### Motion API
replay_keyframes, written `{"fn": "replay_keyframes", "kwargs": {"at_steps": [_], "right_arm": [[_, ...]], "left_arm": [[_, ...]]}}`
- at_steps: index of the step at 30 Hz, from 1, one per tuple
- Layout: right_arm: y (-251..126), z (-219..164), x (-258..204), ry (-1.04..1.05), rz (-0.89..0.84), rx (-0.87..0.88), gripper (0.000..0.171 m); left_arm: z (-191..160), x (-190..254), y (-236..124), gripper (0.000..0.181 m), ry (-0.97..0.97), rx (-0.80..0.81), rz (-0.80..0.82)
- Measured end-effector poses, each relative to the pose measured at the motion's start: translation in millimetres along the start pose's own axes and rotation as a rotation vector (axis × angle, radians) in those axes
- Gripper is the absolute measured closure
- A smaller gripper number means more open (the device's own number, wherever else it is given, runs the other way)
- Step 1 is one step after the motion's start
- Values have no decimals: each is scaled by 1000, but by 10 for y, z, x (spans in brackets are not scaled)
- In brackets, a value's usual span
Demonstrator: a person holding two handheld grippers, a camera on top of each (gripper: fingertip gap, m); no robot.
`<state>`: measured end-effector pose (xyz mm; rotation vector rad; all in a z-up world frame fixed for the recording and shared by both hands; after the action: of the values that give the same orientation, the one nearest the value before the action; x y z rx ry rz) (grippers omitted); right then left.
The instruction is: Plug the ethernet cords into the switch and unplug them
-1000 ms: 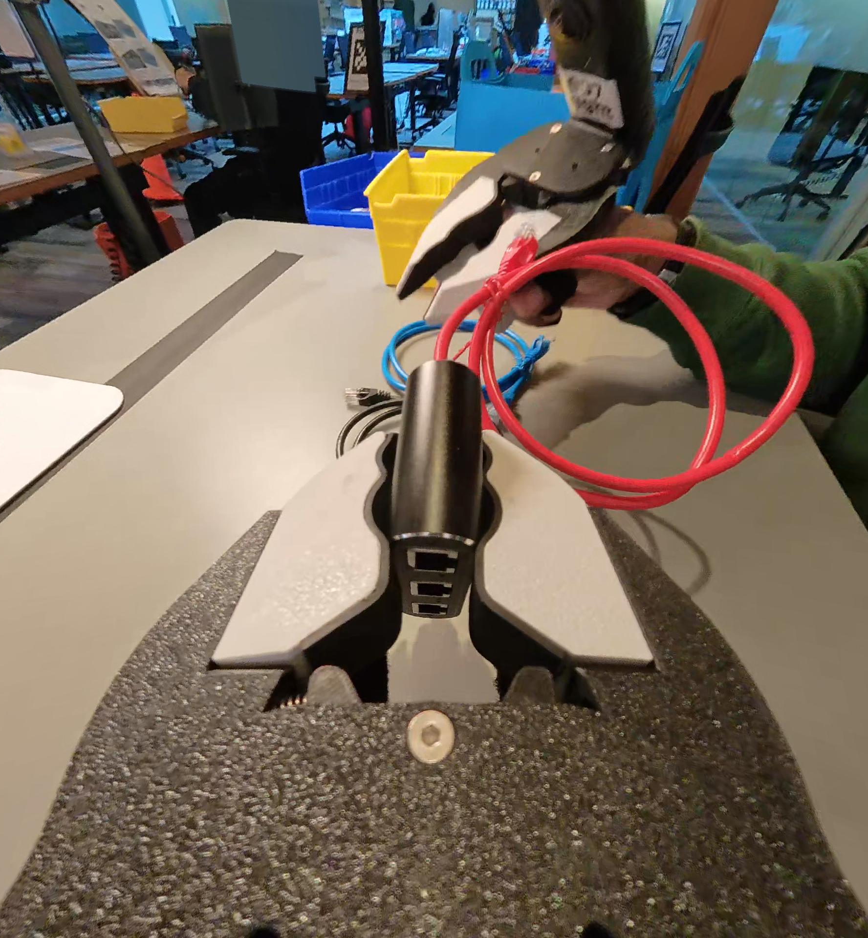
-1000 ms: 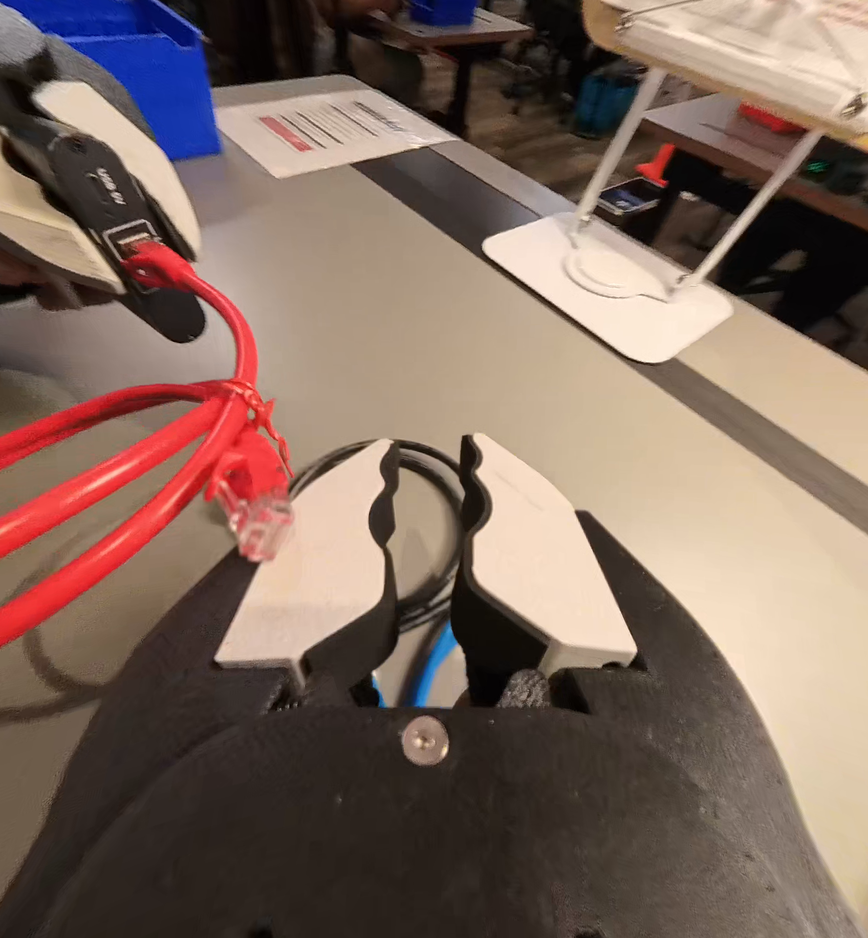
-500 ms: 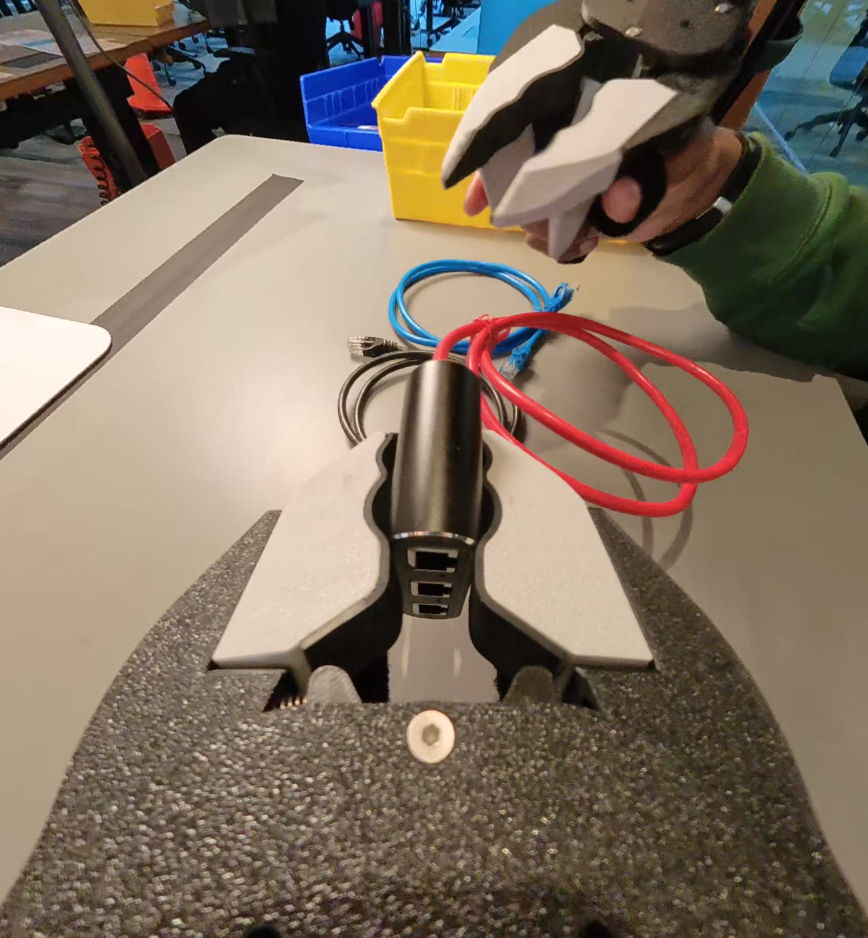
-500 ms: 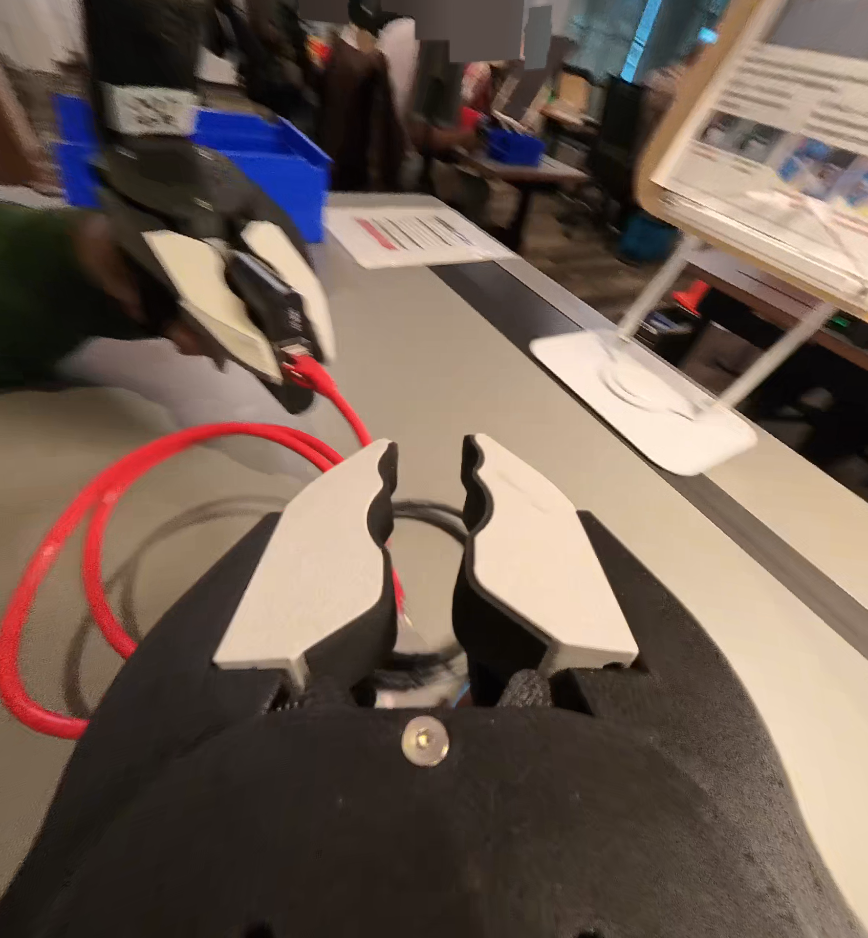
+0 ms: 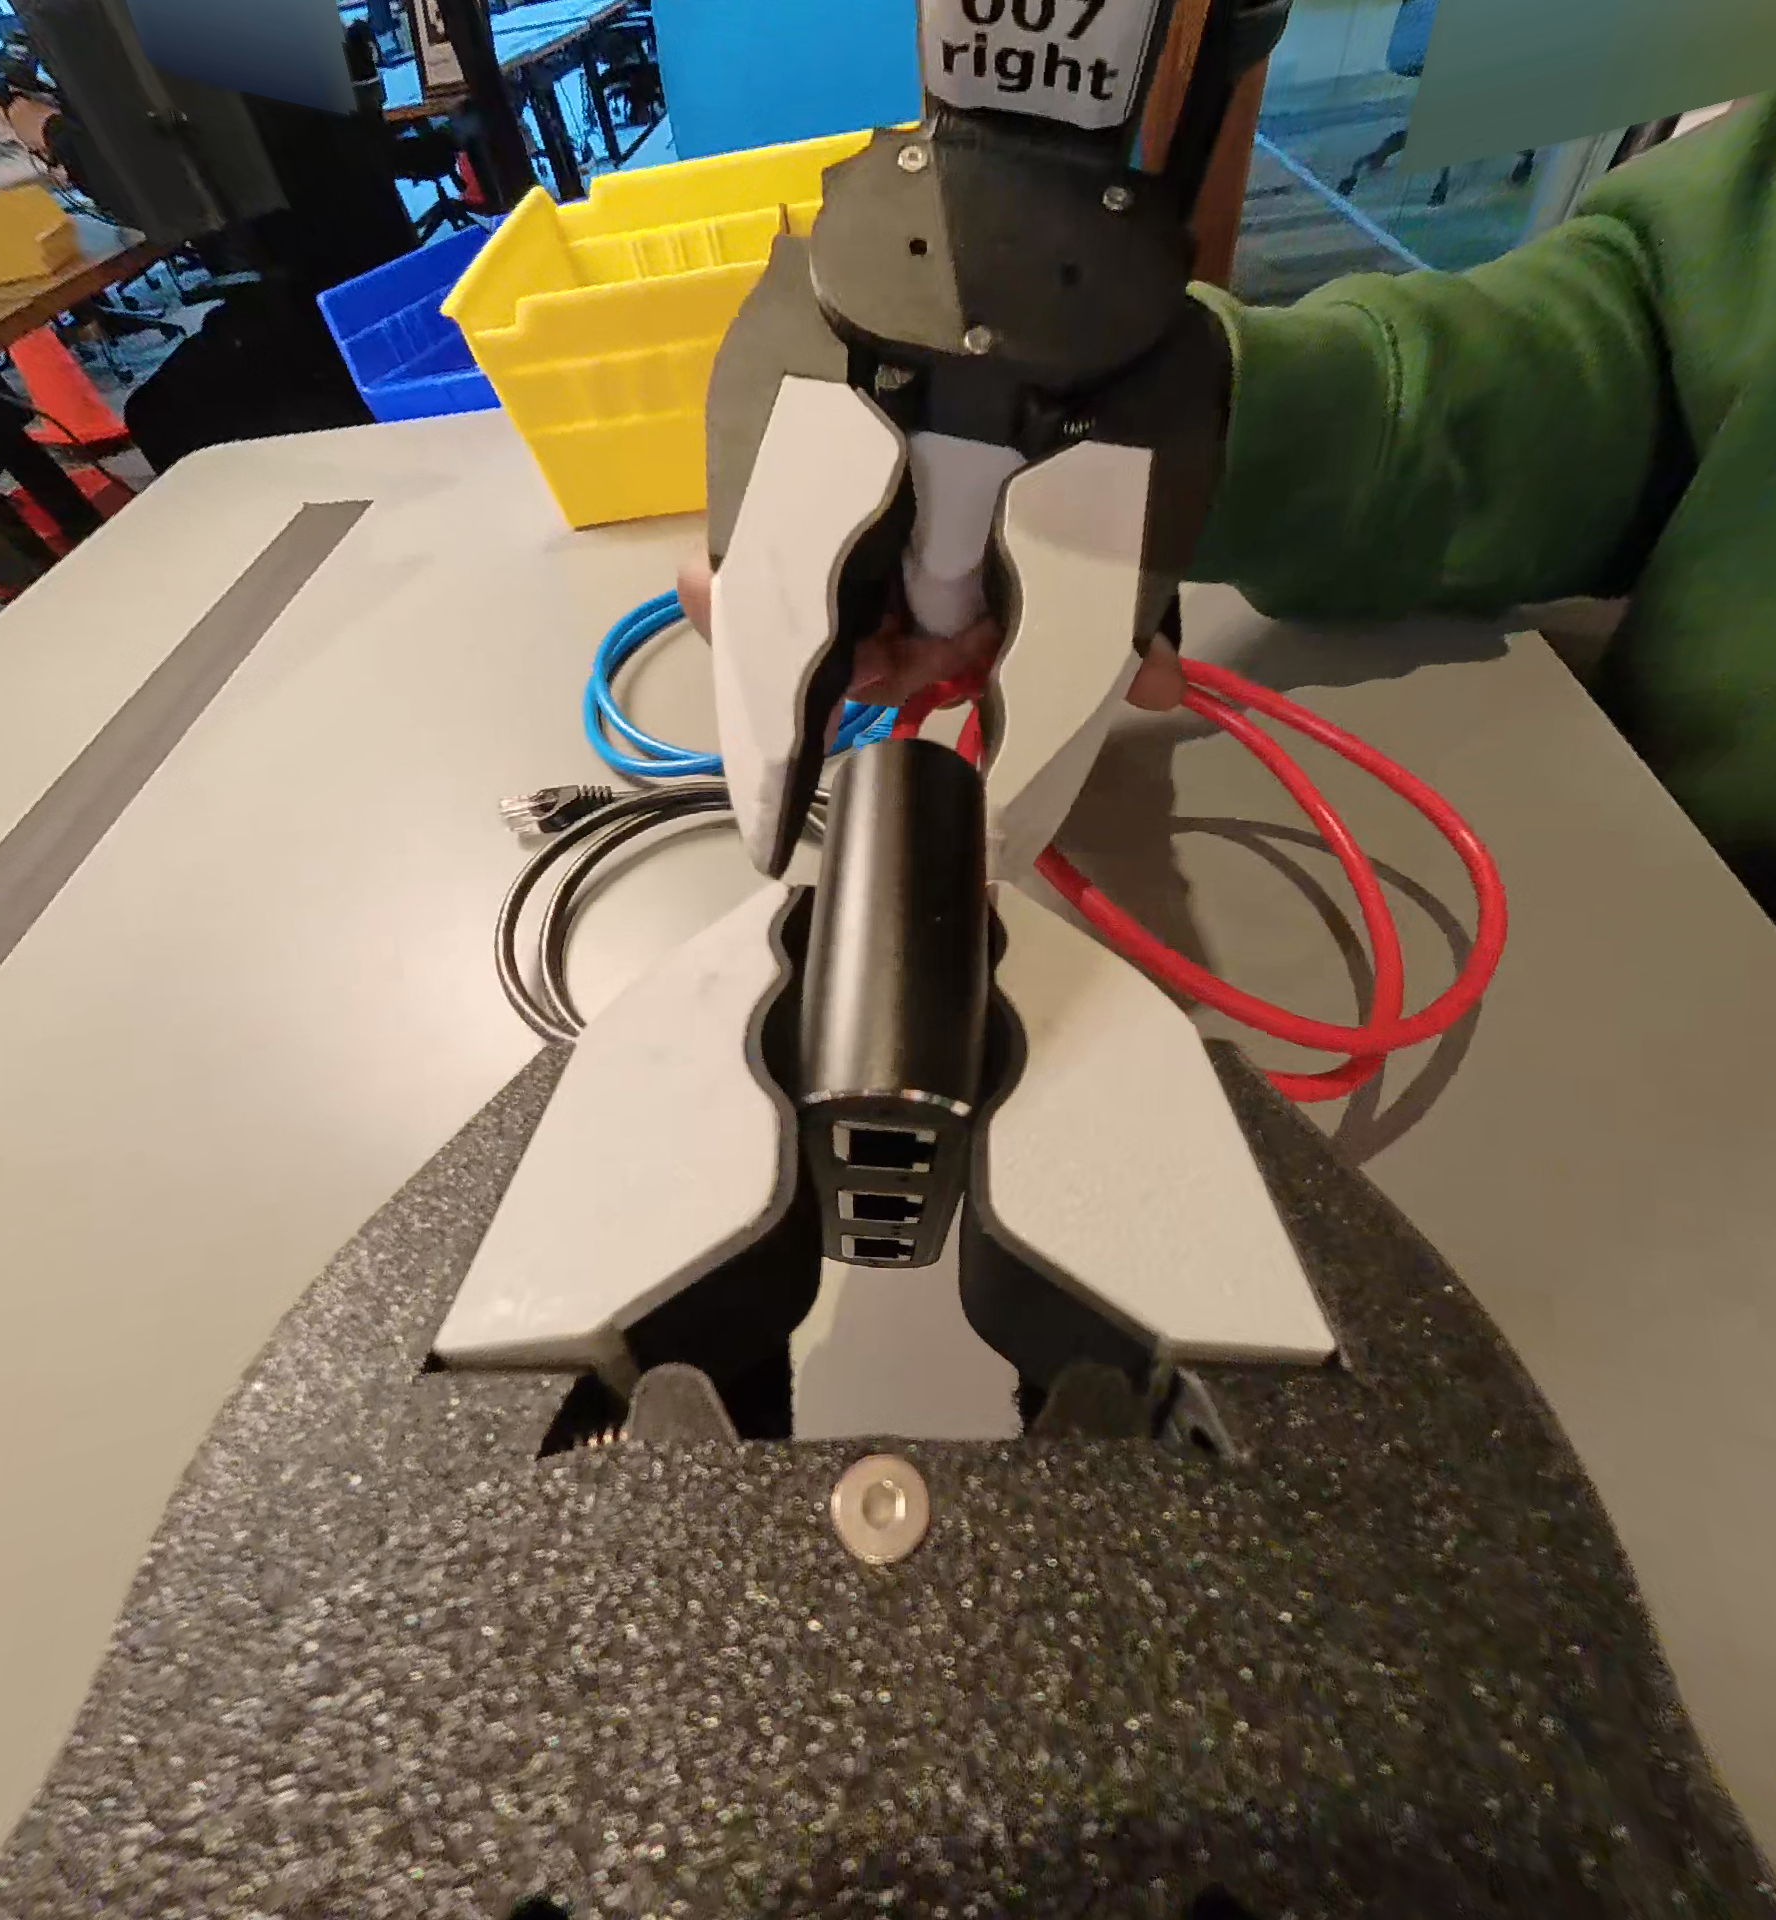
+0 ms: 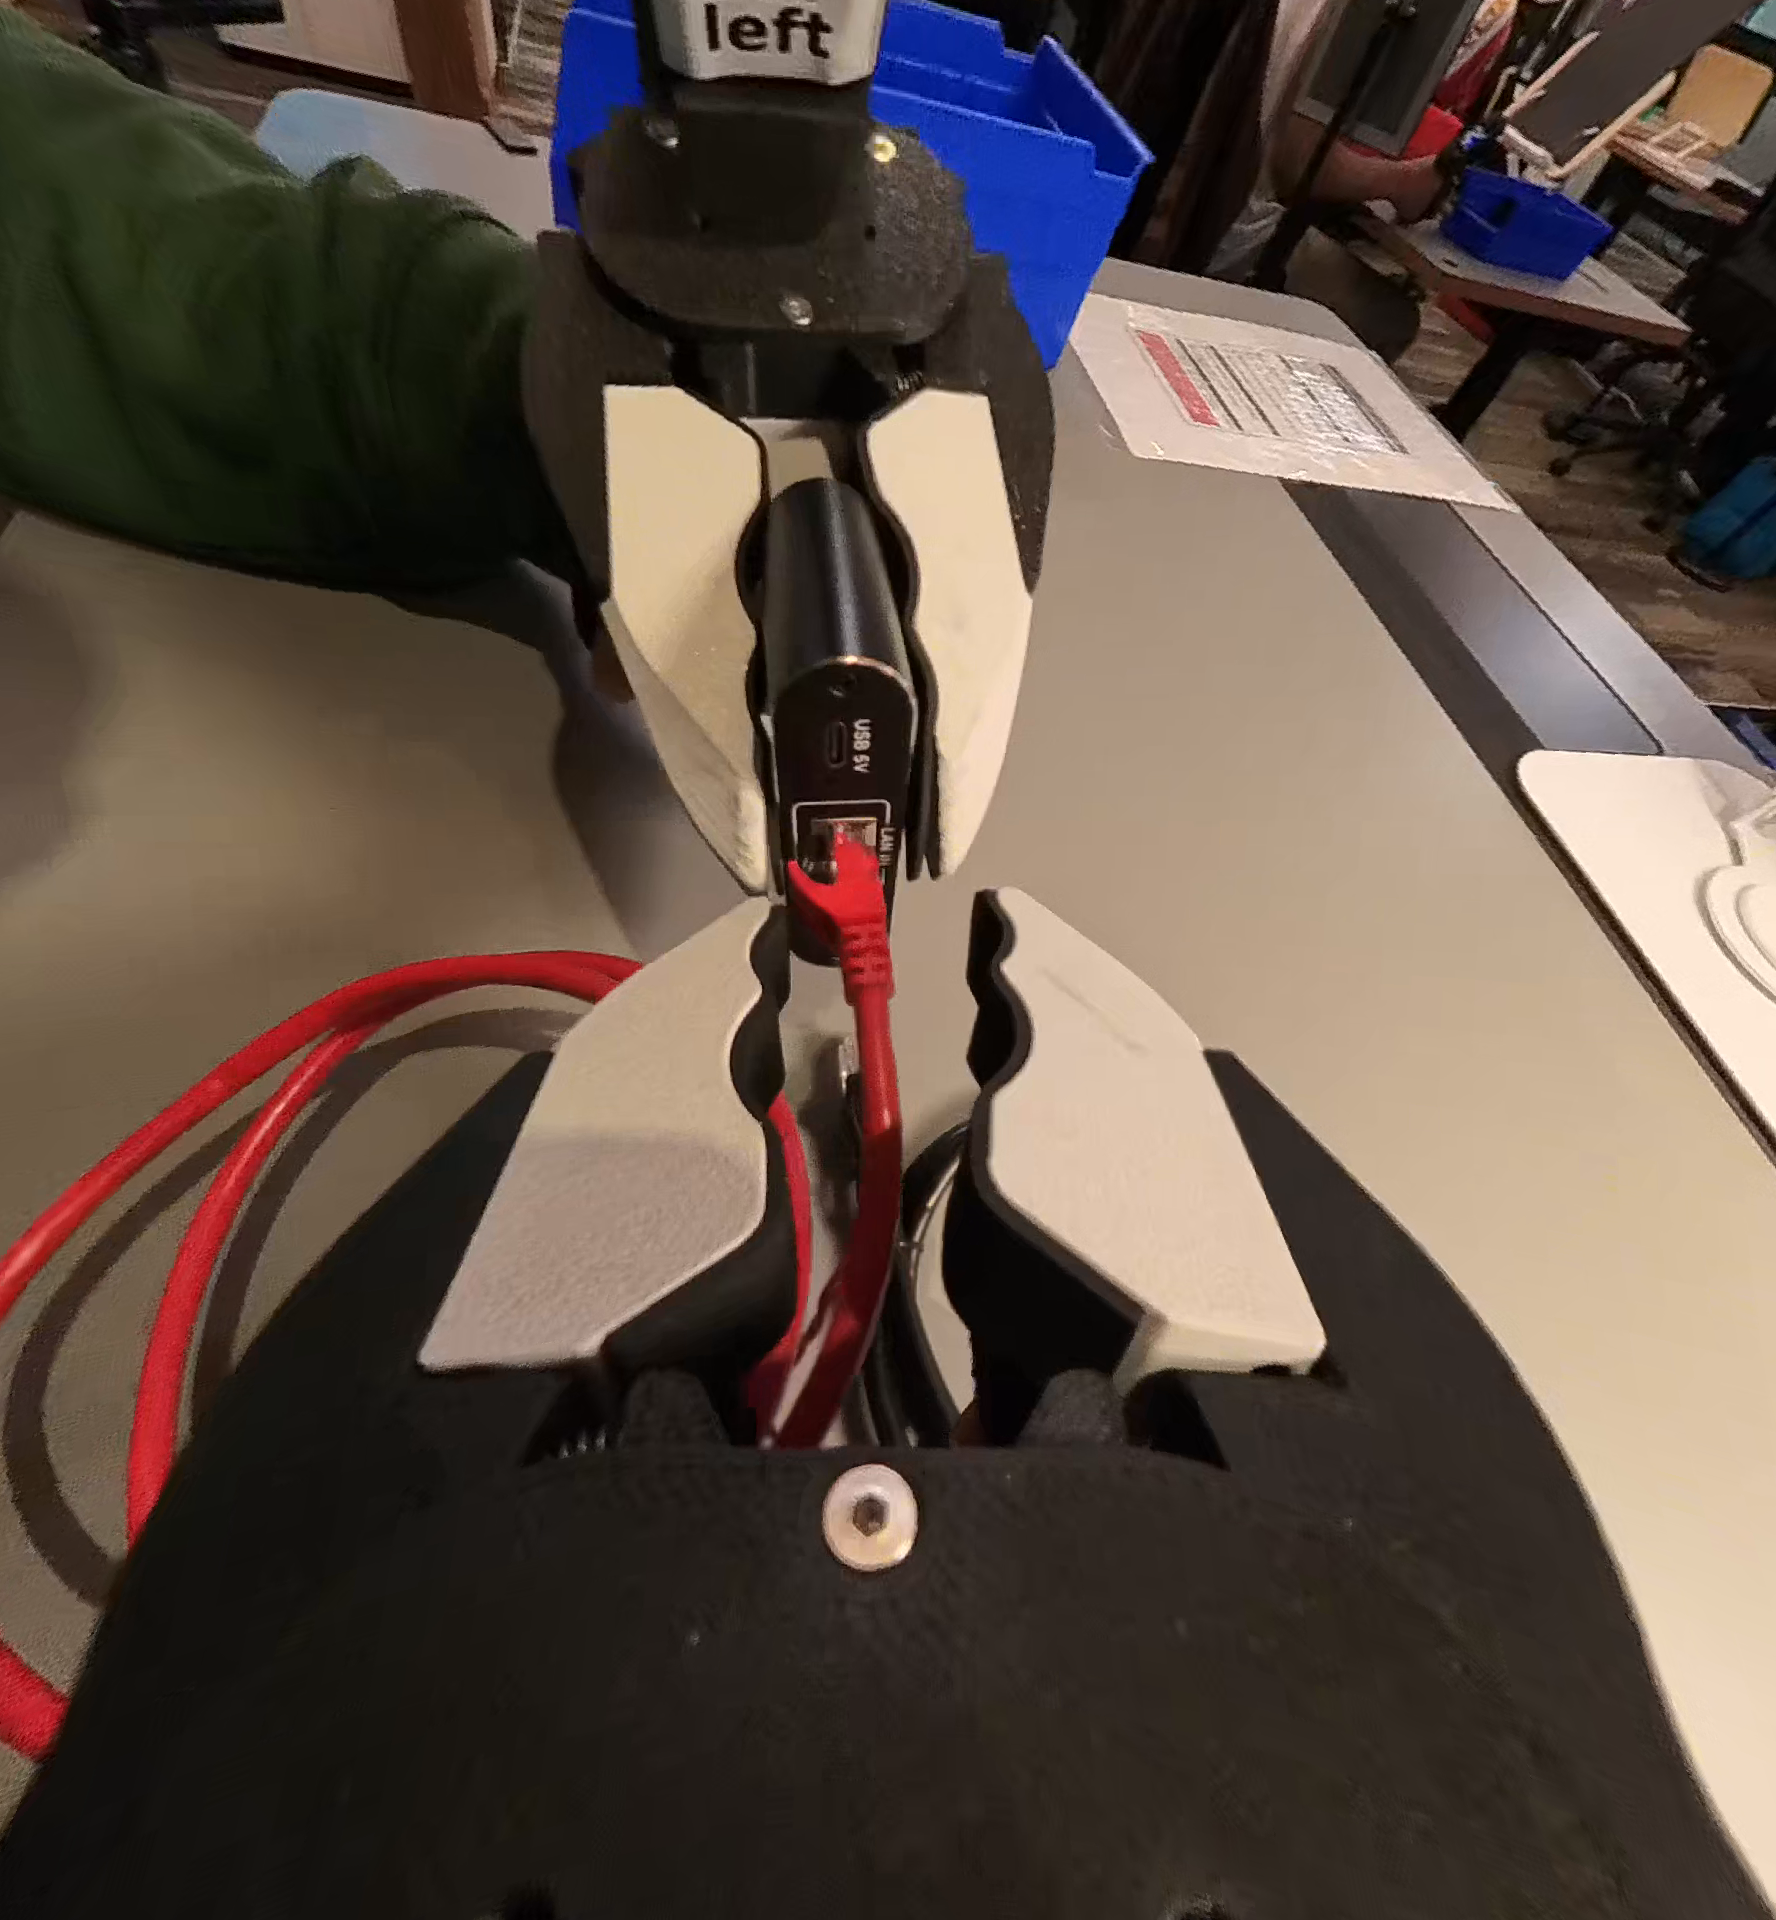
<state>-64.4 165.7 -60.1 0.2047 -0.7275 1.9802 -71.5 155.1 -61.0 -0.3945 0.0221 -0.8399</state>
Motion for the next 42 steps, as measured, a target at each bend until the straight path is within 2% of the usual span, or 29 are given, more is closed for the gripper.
{"fn": "replay_keyframes", "kwargs": {"at_steps": [3, 5, 10, 23, 29, 35, 42], "right_arm": [[2, -21, -31, -5, 8, 3, 144], [-14, 1, -32, 8, 7, 35, 155], [-3, -41, -64, -4, 18, 29, 157], [19, -118, -93, -19, 28, 2, 158], [22, -144, -62, -50, -15, -21, 157], [70, -176, -78, -85, -29, -57, 148], [84, -173, -89, -119, -43, -60, 153]], "left_arm": [[-27, -24, 21, 152, 2, 1, 11], [-34, -43, 27, 152, 9, 10, 23], [-60, -17, 37, 150, 36, 22, 11], [-206, -59, 36, 152, 117, -64, 46], [-148, -90, 38, 153, 113, -33, 76], [-157, -77, 77, 153, 115, -14, 72], [-148, -58, 86, 153, 112, 1, 61]]}}
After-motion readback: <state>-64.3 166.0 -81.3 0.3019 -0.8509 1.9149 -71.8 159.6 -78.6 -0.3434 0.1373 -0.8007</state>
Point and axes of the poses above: each gripper's, where its closed fingertips meet, y out along the fingers, z out of its top, x = y × z across the jaws, the point moved 1 cm from there along -y, back along the fingers, and after that the axes turned 15 degrees about -y, right-handed, at the moved point
